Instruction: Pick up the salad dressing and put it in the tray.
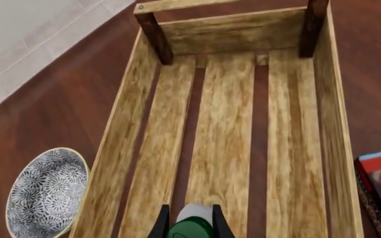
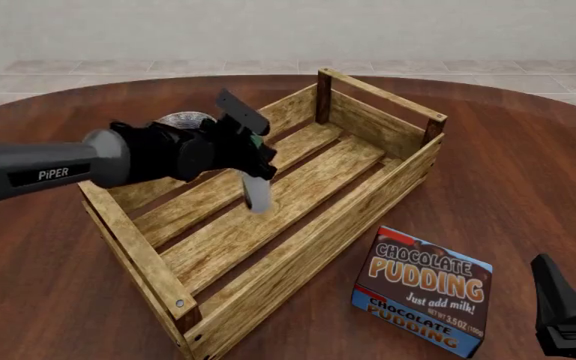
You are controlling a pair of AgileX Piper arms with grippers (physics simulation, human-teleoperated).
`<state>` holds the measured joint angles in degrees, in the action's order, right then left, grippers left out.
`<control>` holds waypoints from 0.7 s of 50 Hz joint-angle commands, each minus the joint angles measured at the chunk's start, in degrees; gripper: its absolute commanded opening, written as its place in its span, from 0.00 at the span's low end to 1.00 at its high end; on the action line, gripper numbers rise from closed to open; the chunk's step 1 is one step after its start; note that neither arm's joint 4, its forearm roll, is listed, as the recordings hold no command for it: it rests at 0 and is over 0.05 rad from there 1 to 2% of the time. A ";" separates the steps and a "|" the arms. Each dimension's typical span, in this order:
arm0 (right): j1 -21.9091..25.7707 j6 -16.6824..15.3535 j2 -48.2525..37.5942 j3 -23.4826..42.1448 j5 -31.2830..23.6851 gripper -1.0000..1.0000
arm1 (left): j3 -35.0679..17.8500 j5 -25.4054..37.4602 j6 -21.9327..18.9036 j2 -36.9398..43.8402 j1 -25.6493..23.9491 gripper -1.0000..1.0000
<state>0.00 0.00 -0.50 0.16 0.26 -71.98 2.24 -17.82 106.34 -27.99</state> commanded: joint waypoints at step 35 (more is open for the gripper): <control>0.00 0.01 0.00 0.00 0.00 1.00 | -0.10 -2.11 -0.50 6.89 -0.15 0.00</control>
<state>-0.01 0.00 -0.50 0.16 0.26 -73.53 -0.26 -17.32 110.98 -28.44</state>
